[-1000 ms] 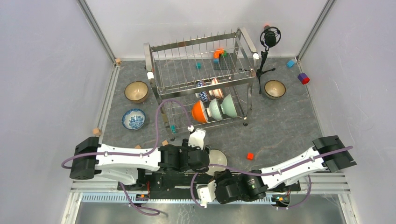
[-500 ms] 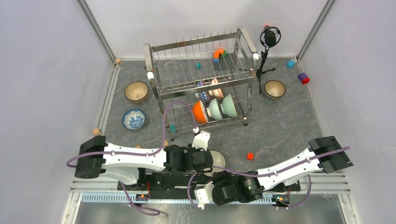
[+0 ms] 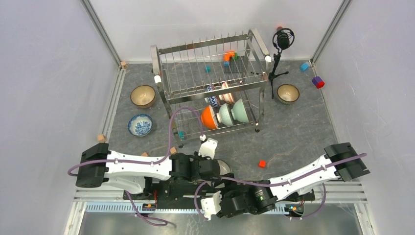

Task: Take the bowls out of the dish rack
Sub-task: Place the bowl at the center of the board.

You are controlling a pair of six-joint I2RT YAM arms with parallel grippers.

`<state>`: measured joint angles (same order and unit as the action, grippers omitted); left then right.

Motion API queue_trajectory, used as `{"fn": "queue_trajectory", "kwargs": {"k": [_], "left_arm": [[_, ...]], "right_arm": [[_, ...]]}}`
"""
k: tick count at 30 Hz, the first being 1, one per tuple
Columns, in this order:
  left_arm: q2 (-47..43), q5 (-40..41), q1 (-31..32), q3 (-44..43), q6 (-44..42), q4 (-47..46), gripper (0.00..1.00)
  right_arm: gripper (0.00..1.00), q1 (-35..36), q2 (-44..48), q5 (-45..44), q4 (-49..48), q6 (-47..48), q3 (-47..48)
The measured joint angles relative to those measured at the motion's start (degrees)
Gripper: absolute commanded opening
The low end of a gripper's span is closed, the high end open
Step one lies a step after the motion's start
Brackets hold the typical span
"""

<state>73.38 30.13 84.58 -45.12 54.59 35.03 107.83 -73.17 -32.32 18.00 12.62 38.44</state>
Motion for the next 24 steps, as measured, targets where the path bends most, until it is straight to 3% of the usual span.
{"fn": "queue_trajectory", "kwargs": {"k": [5, 11, 19, 24], "left_arm": [[-3.45, 1.46, 0.0, 2.64, 1.4, -0.39, 0.02], [-8.04, 4.11, -0.04, 6.34, 5.31, -2.64, 0.02], [-8.28, 5.77, 0.0, 8.46, 12.07, -2.95, 0.02], [-8.07, 5.79, 0.0, 8.46, 18.08, -2.16, 0.02]], "right_arm": [[0.98, 0.07, 4.66, -0.35, -2.08, -6.32, 0.0], [0.98, -0.13, 15.8, -6.67, -5.95, -20.0, 0.0], [0.72, -18.18, 18.51, -8.85, -2.51, -38.97, 1.7], [0.66, -22.93, 19.12, -8.24, -3.15, -44.63, -0.31]]}}
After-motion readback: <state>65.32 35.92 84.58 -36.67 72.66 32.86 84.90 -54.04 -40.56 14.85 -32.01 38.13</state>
